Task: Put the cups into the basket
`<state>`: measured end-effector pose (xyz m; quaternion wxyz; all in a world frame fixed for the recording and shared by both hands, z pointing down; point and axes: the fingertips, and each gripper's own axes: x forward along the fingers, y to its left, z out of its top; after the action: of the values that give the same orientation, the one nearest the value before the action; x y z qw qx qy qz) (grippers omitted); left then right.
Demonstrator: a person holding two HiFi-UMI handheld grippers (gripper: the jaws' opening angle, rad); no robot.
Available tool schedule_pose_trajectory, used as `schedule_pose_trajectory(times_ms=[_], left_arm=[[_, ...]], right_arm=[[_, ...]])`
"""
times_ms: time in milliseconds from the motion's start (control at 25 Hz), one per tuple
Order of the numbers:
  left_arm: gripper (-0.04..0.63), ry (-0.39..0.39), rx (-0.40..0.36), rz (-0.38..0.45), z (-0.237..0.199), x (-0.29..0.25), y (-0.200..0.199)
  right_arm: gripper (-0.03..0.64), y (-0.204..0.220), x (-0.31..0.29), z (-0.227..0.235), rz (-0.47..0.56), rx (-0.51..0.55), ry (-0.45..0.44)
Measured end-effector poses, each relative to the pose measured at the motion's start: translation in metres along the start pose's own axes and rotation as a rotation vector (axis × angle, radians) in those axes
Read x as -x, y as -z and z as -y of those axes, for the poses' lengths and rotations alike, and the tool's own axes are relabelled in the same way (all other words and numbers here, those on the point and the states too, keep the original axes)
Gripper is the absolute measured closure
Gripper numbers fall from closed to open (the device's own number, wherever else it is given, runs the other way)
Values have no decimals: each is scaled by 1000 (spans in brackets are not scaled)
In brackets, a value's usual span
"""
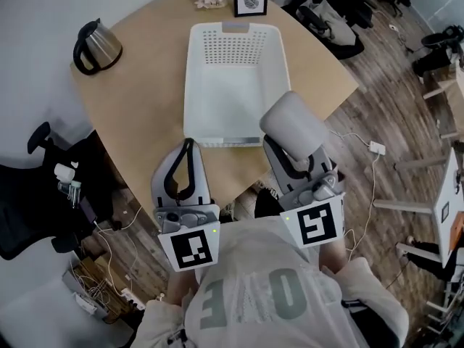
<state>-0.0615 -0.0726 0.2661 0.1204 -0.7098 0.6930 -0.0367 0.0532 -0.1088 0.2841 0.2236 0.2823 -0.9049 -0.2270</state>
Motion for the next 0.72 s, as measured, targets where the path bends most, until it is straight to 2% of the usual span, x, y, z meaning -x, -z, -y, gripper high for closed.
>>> schedule_pose_trajectory(times_ms=[160, 400, 720], left_arm=[[586, -75, -1, -15, 10, -26, 0], [586, -170, -41, -39, 32, -69, -8], [586, -293, -104, -129, 63, -106, -16]], right_arm=[[572, 16, -15, 28, 33, 8, -62], [572, 36, -32, 78, 99, 25, -155], [572, 53, -48, 123, 194, 89, -320]])
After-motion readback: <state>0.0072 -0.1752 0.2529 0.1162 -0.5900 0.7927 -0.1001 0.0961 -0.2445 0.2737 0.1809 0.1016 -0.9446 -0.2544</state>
